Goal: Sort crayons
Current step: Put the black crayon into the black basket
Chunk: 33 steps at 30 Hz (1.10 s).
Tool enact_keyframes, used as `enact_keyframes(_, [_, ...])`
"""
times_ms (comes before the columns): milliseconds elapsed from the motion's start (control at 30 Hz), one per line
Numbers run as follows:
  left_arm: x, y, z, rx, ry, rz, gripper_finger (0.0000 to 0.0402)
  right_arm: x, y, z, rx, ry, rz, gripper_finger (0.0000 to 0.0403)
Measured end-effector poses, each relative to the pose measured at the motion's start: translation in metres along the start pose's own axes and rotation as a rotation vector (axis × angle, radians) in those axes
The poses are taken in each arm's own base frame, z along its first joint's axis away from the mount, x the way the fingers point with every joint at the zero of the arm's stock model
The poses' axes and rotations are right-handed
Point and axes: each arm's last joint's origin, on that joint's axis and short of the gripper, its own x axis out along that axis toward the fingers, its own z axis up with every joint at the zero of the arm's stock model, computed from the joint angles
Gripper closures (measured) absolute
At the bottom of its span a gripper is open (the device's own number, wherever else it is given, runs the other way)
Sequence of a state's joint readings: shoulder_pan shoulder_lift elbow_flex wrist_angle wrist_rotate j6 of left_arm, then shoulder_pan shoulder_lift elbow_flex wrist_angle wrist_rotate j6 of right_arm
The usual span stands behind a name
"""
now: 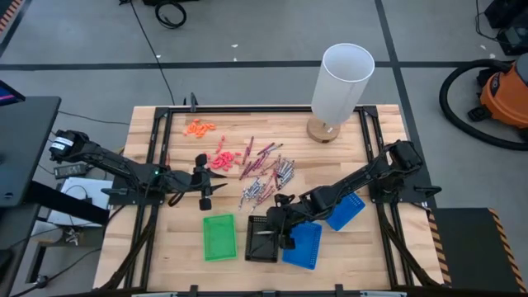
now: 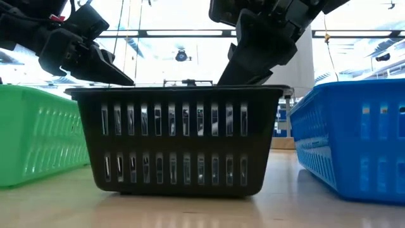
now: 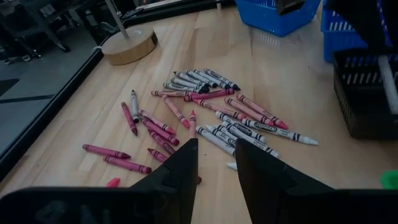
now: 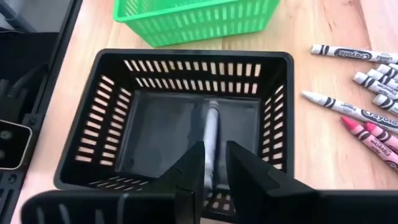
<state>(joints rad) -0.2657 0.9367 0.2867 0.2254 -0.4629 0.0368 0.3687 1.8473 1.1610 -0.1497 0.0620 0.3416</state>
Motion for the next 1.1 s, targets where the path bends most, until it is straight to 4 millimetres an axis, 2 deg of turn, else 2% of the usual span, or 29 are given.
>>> enact_keyframes(300, [0.0, 0.0, 0.0, 0.0, 0.0, 0.0, 0.0285, -0.014, -0.016, 0.016, -0.006, 0.023, -0.088, 0.0328])
enact_keyframes(500, [0.0, 0.0, 0.0, 0.001, 0.004, 0.0, 0.0285, -0.029, -0.035, 0.017, -0.043, 0.067, -0.22, 0.0328])
enact_keyframes(800, [0.0, 0.0, -0.002, -0.015, 0.02, -0.002, 0.0285, -0.038, -0.074, 0.012, -0.063, 0.218, -0.329, 0.0327])
enact_keyframes(933, [0.0, 0.0, -0.003, -0.019, 0.032, -0.002, 0.0285, -0.052, -0.082, 0.018, -0.081, 0.207, -0.338, 0.0327])
enact_keyframes(1100, [0.0, 0.0, -0.004, -0.014, 0.042, -0.003, 0.0285, -0.057, -0.091, 0.017, -0.141, 0.24, -0.347, 0.0323])
